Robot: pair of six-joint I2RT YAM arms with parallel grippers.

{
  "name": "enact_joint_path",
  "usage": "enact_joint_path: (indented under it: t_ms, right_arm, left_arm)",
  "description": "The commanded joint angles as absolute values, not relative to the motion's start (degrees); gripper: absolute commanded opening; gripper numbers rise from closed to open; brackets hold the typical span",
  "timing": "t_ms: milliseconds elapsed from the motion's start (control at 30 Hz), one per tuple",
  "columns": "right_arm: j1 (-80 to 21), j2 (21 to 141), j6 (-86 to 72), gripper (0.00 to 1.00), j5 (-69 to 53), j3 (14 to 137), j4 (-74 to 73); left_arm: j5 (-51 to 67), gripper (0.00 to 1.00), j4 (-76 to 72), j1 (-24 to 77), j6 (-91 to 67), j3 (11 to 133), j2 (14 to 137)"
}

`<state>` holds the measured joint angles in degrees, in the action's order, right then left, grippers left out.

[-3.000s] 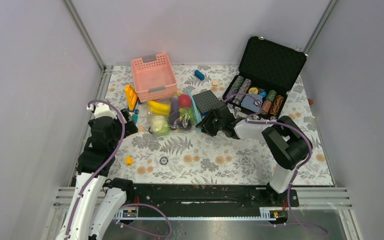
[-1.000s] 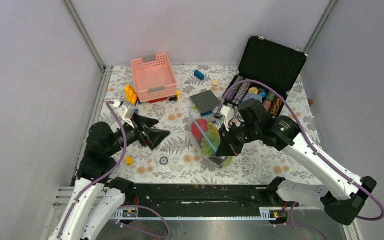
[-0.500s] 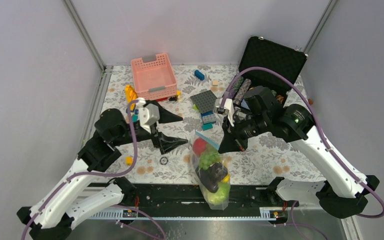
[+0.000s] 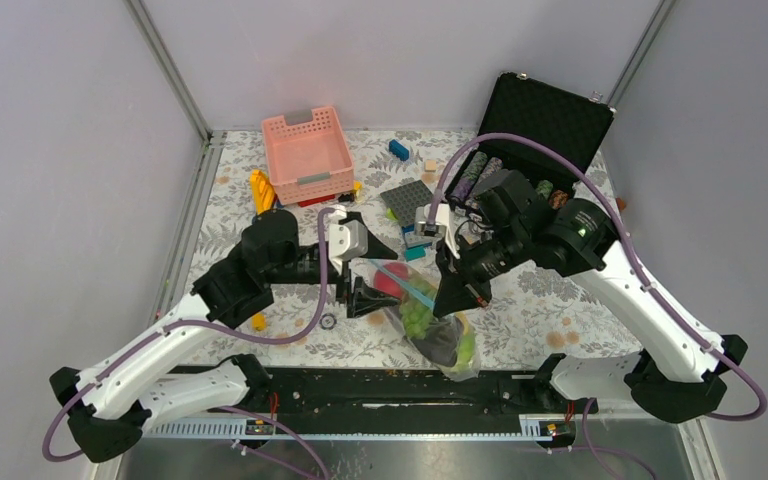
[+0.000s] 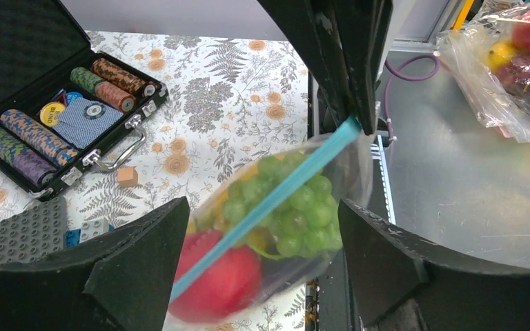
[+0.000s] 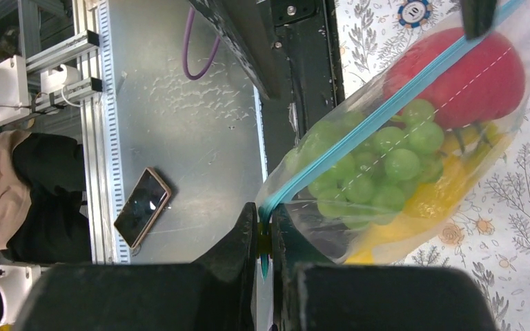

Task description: Open the zip-top bag and remove the fake food

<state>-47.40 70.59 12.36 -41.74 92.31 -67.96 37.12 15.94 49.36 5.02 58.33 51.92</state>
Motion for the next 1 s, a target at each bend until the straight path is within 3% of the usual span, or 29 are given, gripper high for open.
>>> enact_joint_path:
  t_ms: [0, 533, 967]
  right_arm:
    - [-50.4, 71.8, 12.6, 0.00, -44.9, 96.4, -67.2]
    - [-52.3, 70.2, 12.7, 0.00, -40.0, 95.7, -63.6]
    - [-52.4, 71.1, 13.3, 0.00, -42.4, 97.1, -64.7]
  left_arm:
    - [40.0, 0.81, 11.2, 49.9, 6.4, 61.9, 53.0]
    - [52.8, 0.77, 11.0, 51.5, 4.1, 59.4, 55.7]
    - [50.5, 0.75, 10.2, 53.4, 3.5, 62.2, 61.0]
